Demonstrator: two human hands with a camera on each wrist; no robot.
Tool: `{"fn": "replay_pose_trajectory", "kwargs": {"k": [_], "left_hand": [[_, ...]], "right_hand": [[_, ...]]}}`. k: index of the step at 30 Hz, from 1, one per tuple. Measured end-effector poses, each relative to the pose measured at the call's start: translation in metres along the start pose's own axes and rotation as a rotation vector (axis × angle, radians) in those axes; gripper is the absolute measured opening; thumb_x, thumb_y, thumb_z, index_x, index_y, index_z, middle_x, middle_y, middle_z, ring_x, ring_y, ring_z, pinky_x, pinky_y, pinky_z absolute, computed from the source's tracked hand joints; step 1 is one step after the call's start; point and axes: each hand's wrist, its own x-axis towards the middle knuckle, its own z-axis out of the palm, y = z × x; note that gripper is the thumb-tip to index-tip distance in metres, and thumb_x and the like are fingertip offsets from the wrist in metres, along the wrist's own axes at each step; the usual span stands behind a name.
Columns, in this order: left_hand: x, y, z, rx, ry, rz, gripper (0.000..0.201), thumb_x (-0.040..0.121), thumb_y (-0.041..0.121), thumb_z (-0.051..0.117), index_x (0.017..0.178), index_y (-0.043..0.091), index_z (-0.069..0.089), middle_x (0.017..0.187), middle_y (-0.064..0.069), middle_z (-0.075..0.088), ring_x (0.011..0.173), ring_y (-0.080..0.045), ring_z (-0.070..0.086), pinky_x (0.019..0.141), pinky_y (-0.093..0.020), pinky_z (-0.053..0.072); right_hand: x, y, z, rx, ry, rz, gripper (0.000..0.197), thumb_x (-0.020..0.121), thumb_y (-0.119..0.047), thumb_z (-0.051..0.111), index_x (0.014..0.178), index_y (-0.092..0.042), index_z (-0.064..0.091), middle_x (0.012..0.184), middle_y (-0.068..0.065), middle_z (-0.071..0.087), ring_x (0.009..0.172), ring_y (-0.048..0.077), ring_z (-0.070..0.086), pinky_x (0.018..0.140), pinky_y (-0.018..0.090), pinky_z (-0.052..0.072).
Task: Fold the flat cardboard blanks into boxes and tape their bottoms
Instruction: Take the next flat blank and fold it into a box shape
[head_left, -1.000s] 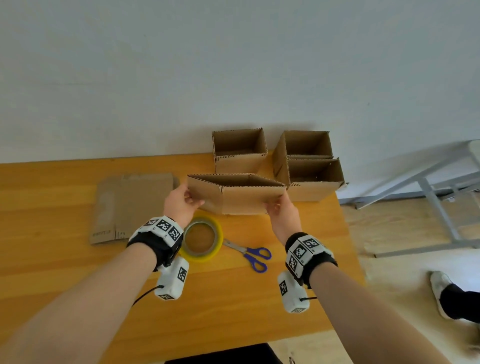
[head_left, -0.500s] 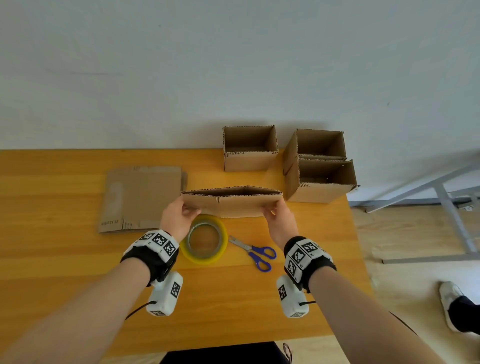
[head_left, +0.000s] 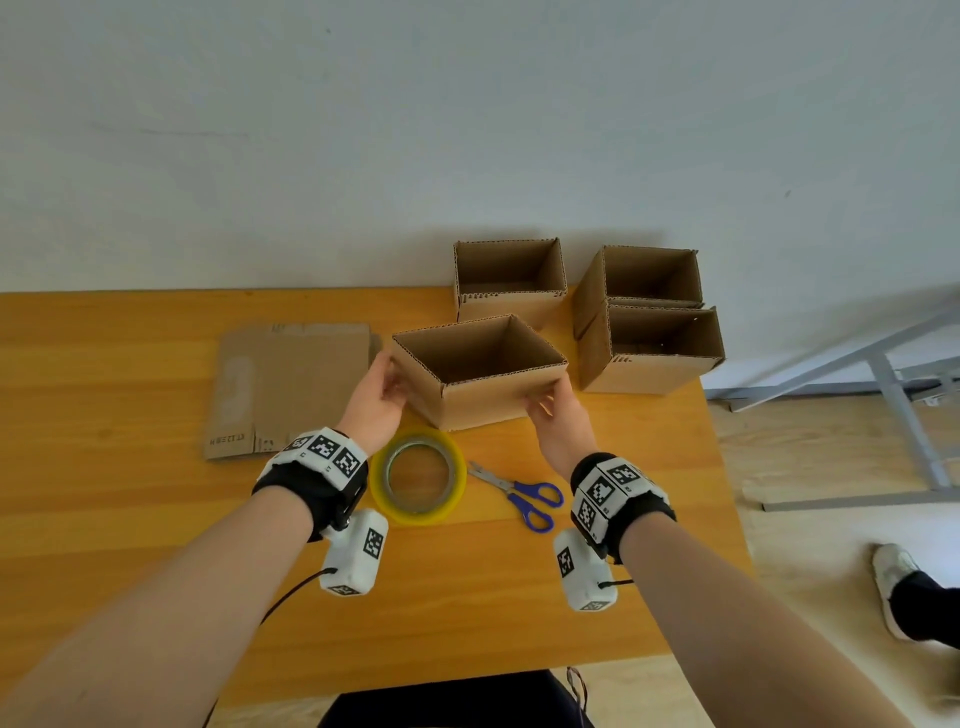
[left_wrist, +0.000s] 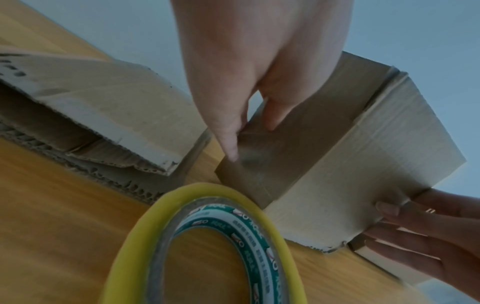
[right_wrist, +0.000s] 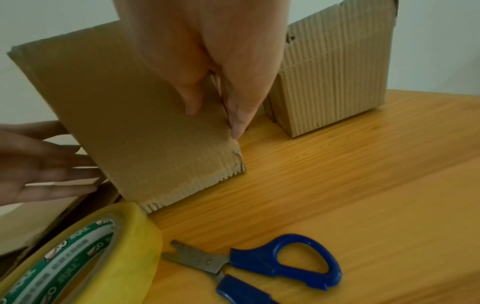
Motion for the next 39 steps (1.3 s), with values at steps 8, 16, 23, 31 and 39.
{"fn": "replay_pose_trajectory", "kwargs": {"k": [8,16,23,31,39], "left_hand": [[-0.002,0.021,0.004,-0.311,-0.022,-0.072,0.039,0.102,0.017,0.035,0.137,0.033,0.033,0.121,0.010,0.051,0.112,-0.013,0.048,0.097,-0.041,0.041],[0.003,0.026,0.001,-0.432,-0.143,-0.182,0.050,0.091,0.058,0.041,0.135,0.035,0.045,0.136,0.000,0.052,0.126,-0.025,0.046,0.105,-0.055,0.035],[0.002,0.024,-0.002,-0.522,-0.203,-0.211,0.054,0.091,0.055,0.042,0.141,0.033,0.040,0.142,-0.002,0.048,0.134,-0.024,0.038,0.113,-0.053,0.022],[-0.005,0.039,0.003,-0.345,-0.232,-0.167,0.056,0.097,0.039,0.042,0.148,0.037,0.017,0.152,0.006,0.028,0.140,-0.020,0.025,0.110,-0.050,0.022],[0.001,0.042,-0.007,-0.279,-0.212,-0.103,0.067,0.091,0.000,0.050,0.140,0.041,0.032,0.147,-0.007,0.036,0.125,-0.024,0.044,0.104,-0.065,0.029]], "right_hand": [[-0.007,-0.006,-0.001,0.004,-0.019,-0.045,0.038,0.098,-0.004,0.042,0.134,-0.012,0.041,0.130,0.008,0.056,0.118,0.020,0.052,0.091,0.026,0.042],[-0.008,-0.019,0.001,0.337,-0.019,0.122,0.036,0.103,-0.021,0.034,0.135,-0.009,0.046,0.130,0.007,0.055,0.122,0.019,0.051,0.107,0.038,0.041],[-0.007,-0.024,-0.007,0.559,-0.047,0.193,0.025,0.099,-0.043,0.036,0.114,-0.026,0.047,0.105,-0.009,0.060,0.111,0.014,0.054,0.101,0.035,0.045],[-0.005,-0.020,-0.007,0.467,-0.097,0.167,0.053,0.095,-0.044,0.047,0.142,-0.024,0.037,0.132,0.000,0.050,0.121,0.016,0.048,0.098,0.037,0.047],[-0.003,-0.028,-0.008,0.418,-0.098,0.157,0.050,0.093,-0.024,0.058,0.139,-0.027,0.039,0.122,0.009,0.059,0.105,0.016,0.058,0.090,0.037,0.051]]}}
